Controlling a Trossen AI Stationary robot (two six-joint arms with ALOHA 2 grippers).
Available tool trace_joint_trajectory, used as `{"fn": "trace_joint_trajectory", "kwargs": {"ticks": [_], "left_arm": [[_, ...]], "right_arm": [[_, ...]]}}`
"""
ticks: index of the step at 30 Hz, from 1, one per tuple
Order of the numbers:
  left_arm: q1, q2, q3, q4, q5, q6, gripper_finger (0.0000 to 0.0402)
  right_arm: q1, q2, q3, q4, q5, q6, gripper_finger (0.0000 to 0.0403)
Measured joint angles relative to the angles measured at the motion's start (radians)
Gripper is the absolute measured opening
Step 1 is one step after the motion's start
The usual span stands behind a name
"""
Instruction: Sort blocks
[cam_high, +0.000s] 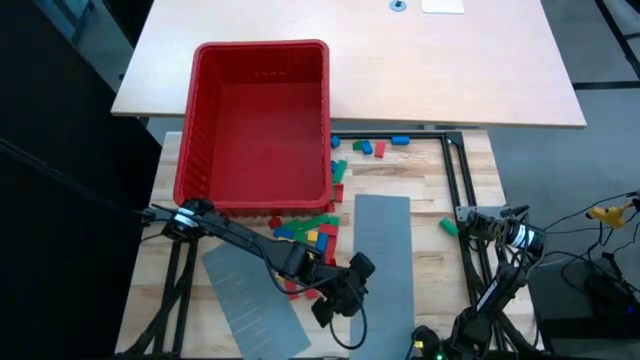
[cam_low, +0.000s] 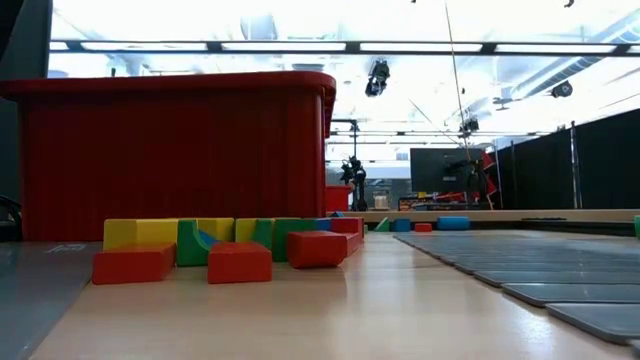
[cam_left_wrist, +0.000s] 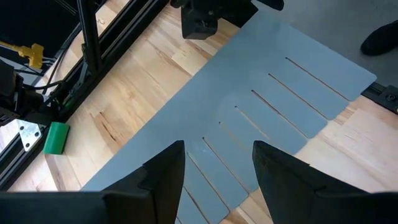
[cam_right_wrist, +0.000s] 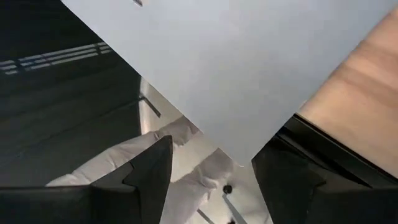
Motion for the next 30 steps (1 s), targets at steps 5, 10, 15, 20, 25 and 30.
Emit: {"fn": "trace_joint_trajectory", "kwargs": {"ticks": [5, 10, 15, 20, 25, 30], "left_arm": [[0.000, 0.000, 0.000, 0.000, 0.001, 0.000, 0.0174], [0.000, 0.000, 0.000, 0.000, 0.001, 0.000, 0.0168], [0.000, 0.000, 0.000, 0.001, 0.002, 0.000, 0.0167], [0.000, 0.000, 0.000, 0.000, 0.003, -0.009, 0.0171], [-0.001, -0.002, -0.043, 0.005, 0.030, -0.034, 0.0166], [-0.006, -0.002, -0.165, 0.055, 0.087, -0.088, 0.0158]], "right_arm": [[0.000, 0.000, -0.001, -0.004, 0.055, -0.011, 0.0135], [-0.002, 0.001, -0.002, -0.015, 0.117, -0.016, 0.0036], [-0.005, 0.001, -0.003, -0.015, 0.136, -0.032, 0.0010], [-0.005, 0.001, 0.002, -0.015, 0.119, -0.041, 0.0008], [-0.005, 0.001, 0.008, -0.015, 0.101, -0.043, 0.0022], [-0.005, 0.001, 0.012, -0.012, 0.092, -0.045, 0.0065]]}}
